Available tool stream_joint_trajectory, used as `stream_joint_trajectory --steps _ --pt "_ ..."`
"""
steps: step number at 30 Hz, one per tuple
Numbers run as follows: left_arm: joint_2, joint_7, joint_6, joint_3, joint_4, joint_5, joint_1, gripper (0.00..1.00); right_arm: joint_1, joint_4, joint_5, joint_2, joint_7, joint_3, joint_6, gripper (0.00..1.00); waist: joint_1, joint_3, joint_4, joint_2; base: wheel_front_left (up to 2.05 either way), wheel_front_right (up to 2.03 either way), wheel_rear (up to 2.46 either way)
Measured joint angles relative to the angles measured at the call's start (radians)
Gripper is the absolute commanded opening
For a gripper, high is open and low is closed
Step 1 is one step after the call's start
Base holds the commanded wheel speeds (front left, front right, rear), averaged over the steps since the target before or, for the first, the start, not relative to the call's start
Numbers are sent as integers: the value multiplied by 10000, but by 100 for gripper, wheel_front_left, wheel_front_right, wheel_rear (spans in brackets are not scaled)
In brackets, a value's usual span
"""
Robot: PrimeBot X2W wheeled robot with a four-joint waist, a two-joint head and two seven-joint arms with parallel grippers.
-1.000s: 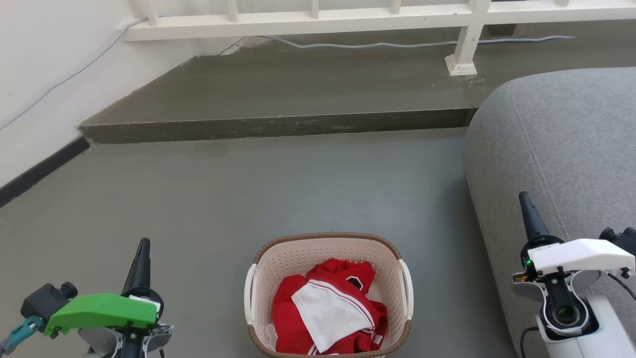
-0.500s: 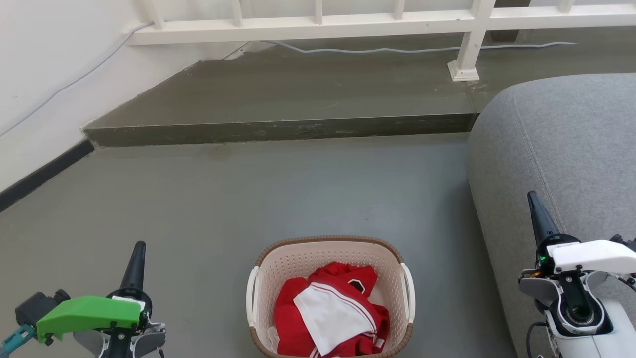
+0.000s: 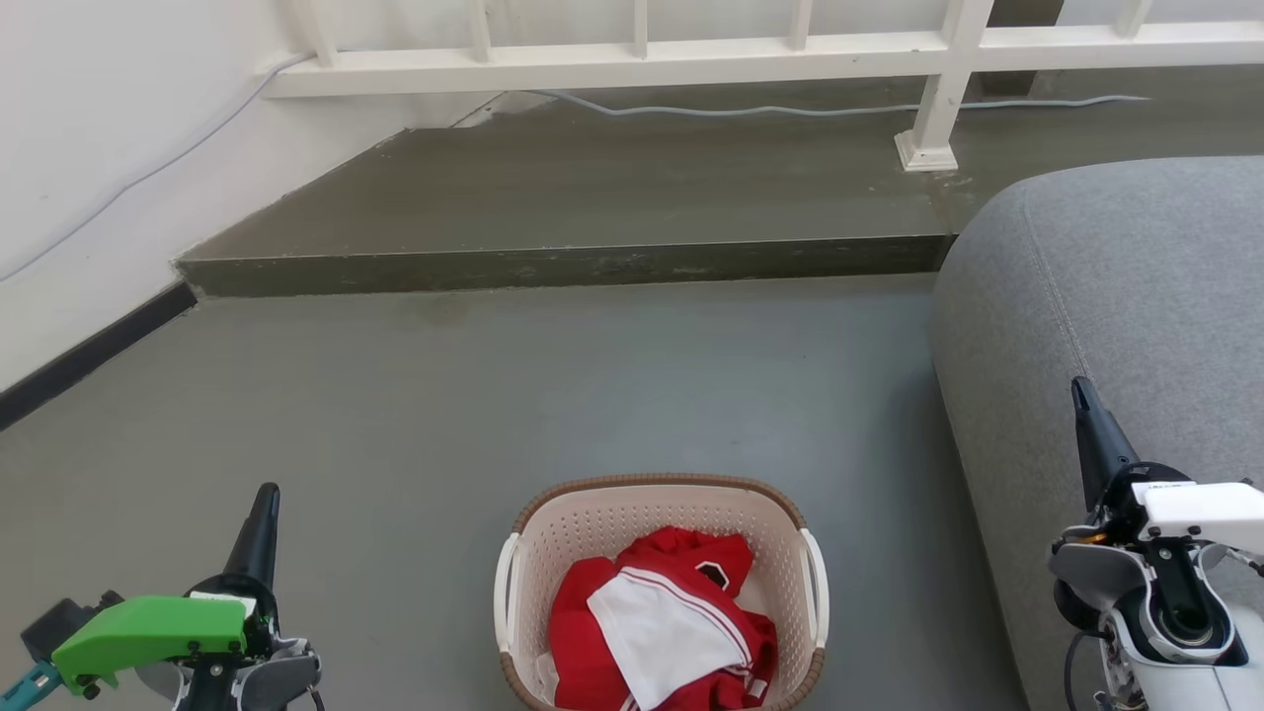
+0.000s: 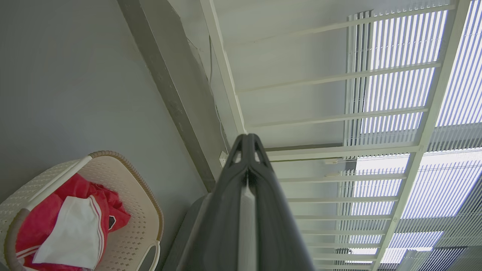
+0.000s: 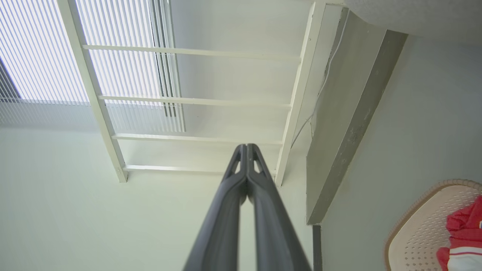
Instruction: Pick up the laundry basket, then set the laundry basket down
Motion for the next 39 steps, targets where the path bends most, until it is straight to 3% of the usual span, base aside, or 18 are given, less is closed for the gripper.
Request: stream_joint_trajectory --steps 9,39 --pt "12 270 -12 113 109 -1081 -14 0 2 -33 1110 33 297 -274 8 0 0 -73 47 0 0 0 0" --pt "13 272 -13 151 117 -1087 -130 0 3 -40 1110 40 299 -307 33 0 0 -72 47 0 0 0 0"
